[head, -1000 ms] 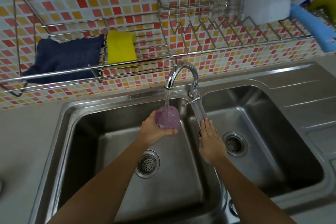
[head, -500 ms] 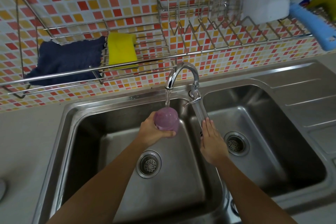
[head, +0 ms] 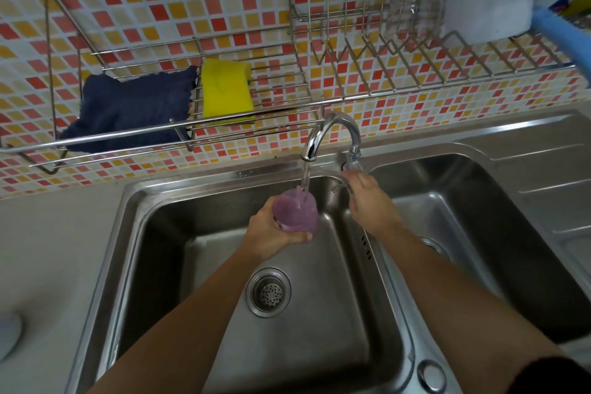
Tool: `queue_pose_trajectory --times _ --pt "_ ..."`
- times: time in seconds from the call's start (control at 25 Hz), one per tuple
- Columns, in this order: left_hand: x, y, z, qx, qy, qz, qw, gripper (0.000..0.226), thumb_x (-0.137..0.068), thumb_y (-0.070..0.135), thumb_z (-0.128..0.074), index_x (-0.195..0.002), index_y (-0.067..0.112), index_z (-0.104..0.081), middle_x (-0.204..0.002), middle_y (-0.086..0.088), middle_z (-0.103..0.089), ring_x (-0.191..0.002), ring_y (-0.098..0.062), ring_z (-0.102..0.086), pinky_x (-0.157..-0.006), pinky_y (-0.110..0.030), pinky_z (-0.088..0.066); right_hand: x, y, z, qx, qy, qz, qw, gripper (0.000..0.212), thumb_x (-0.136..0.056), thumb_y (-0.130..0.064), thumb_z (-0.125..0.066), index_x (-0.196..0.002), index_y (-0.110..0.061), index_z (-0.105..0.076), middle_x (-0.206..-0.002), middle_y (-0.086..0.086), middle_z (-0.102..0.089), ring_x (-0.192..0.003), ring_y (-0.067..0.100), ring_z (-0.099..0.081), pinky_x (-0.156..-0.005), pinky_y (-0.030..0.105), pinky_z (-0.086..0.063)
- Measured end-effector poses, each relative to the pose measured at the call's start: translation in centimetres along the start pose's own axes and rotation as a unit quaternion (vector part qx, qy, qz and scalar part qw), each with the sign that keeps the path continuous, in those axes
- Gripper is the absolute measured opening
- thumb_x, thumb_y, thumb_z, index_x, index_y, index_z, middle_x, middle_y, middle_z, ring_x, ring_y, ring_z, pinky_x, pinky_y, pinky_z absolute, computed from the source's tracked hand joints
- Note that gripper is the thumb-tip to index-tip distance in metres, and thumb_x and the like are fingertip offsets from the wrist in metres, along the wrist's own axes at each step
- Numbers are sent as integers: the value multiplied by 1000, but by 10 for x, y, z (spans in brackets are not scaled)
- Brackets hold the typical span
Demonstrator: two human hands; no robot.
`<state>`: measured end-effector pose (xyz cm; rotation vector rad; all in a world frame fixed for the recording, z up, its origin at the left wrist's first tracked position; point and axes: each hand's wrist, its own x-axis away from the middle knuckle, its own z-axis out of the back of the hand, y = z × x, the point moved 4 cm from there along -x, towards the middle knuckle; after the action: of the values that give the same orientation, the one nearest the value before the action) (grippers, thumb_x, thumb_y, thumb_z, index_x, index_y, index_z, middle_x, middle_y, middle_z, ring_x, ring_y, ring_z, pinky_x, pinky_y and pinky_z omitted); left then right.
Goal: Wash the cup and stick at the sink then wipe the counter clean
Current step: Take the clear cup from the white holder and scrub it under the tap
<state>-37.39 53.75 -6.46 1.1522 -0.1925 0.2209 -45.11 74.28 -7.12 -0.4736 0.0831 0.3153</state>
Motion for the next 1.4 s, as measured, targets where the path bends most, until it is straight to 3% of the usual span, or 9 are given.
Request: queue_pose_trajectory --times 0.08,0.16,0.32,0.6,0.72,0.84,0.96,1.12,1.4 --pt "0 1 2 -2 0 -5 1000 82 -49 20 -92 -121 26 -52 -104 14 -59 -96 -5 -57 -86 -27 -51 -20 -9 -11 89 -105 48 989 63 -82 7 -50 -139 -16 -36 -143 9 -40 -132 27 -38 -102 43 -43" --pt "-1 1 4 -10 2 -13 1000 83 -48 21 -92 -121 27 -52 -107 11 -59 -99 -10 -58 -88 -29 -52 -29 -12 -22 155 -168 74 971 48 -85 0 -53 -131 -12 -43 -134 12 -47 -122 28 -47 -95 41 -47" --pt "-1 4 9 -15 31 -17 999 80 -46 24 -93 -116 30 -55 -106 11 -63 -98 -9 -60 -88 -29 -52 -35 -7 -10 99 -91 29 990 39 -82 9 -48 -117 -8 -49 -122 14 -53 -105 31 -57 -83 36 -46" --pt "1 4 7 -4 34 -12 999 80 -47 21 -93 -116 31 -54 -104 10 -62 -95 -10 -60 -85 -26 -52 -17 8 19 -164 78 -140 973 31 -99 -17 -36 -124 -4 -49 -113 20 -59 -103 34 -58 -87 37 -45" --pt "6 -5 3 -14 31 -4 999 80 -47 21 -92 -117 30 -54 -100 14 -60 -91 -5 -59 -81 -23 -49 30 5 -2 -89 85 -171 978 48 -98 -24 -32 -140 0 -31 -142 21 -39 -133 33 -35 -110 40 -30" --pt "9 -20 -3 -88 40 -2 995 81 -42 26 -90 -114 29 -53 -103 6 -56 -94 -13 -60 -83 -26 -51 83 6 -29 37 -10 -131 991 61 -94 -34 -14 -144 -1 -21 -154 17 -21 -143 28 -16 -116 37 -12" --pt "15 -27 -4 -232 38 -22 972 86 -45 26 -84 -124 18 -51 -101 6 -43 -101 -22 -51 -90 -26 -46 99 18 -45 105 -83 -116 984 57 -96 -29 -13 -147 -3 -6 -157 14 -3 -145 24 0 -115 34 -1" --pt "18 -33 4 -411 41 -39 910 89 -60 26 -77 -140 23 -38 -123 -6 -39 -114 -27 -38 -92 -37 -42 98 18 -45 127 -82 -114 982 59 -95 -13 -26 -147 -4 0 -157 12 5 -145 23 6 -112 33 4" --pt "17 -21 12 -558 66 -157 812 84 -63 12 -75 -139 21 -41 -124 -7 -45 -112 -27 -40 -90 -40 -39 97 17 -45 142 -81 -115 980 66 -92 -8 -30 -146 -2 6 -157 14 10 -144 24 9 -114 33 3"
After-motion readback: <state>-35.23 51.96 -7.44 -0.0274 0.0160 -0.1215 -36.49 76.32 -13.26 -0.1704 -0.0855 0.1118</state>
